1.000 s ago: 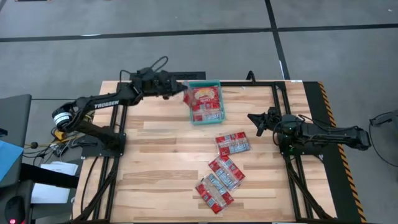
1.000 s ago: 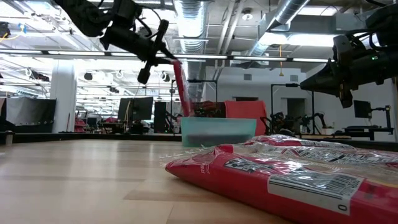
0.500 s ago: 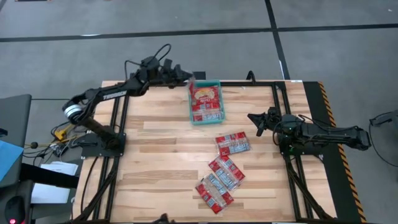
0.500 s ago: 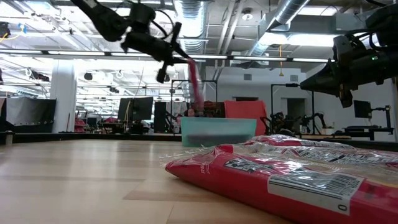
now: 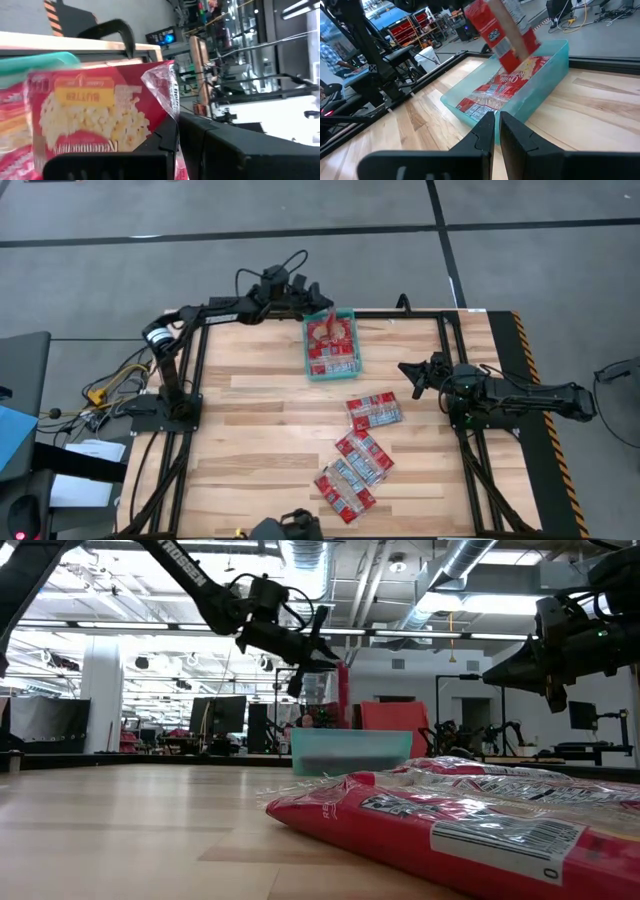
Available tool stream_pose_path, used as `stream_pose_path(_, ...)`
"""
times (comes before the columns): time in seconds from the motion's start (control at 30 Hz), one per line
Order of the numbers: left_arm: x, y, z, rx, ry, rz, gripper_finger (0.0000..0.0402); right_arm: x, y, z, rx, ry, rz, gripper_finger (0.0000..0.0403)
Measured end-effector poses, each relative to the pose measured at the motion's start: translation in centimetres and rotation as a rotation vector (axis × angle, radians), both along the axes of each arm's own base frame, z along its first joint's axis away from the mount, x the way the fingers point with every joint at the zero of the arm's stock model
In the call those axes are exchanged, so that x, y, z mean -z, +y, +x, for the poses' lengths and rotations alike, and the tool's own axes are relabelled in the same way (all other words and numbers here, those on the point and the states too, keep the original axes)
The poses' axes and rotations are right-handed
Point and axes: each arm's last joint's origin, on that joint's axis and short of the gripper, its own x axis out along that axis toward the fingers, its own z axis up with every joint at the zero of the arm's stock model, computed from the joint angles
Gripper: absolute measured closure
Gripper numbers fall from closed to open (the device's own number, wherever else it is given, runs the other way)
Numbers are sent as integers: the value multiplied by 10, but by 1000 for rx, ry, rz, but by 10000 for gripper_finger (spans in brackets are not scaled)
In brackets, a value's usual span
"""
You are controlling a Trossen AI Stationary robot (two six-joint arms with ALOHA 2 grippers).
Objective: Sort popcorn bags into baskets
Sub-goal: Put the red popcorn bag into the green bin
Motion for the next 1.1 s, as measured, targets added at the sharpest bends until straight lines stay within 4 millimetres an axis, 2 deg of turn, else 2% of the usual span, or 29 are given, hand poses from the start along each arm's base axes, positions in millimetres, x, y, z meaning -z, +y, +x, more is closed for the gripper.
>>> stream_pose_path(0.23, -12, -2, 14, 10, -55, 18, 401, 0, 0, 0, 0, 0, -1, 349)
stream_pose_path(0.63, 0, -2, 13, -68, 77, 30, 401, 0, 0, 0, -1, 1, -2, 349)
stream_pose_path(0.8, -2, -2, 13, -78, 54, 21, 401, 0, 0, 0, -1, 1, -2, 349)
stream_pose_path(0.93, -10, -1, 14, -86, -29, 16, 401, 0, 0, 0, -1, 3, -6, 349)
stream_pose_path(1.1, -7, -3, 15, -81, 2, 1, 401, 0, 0, 0, -2, 4, -7, 349)
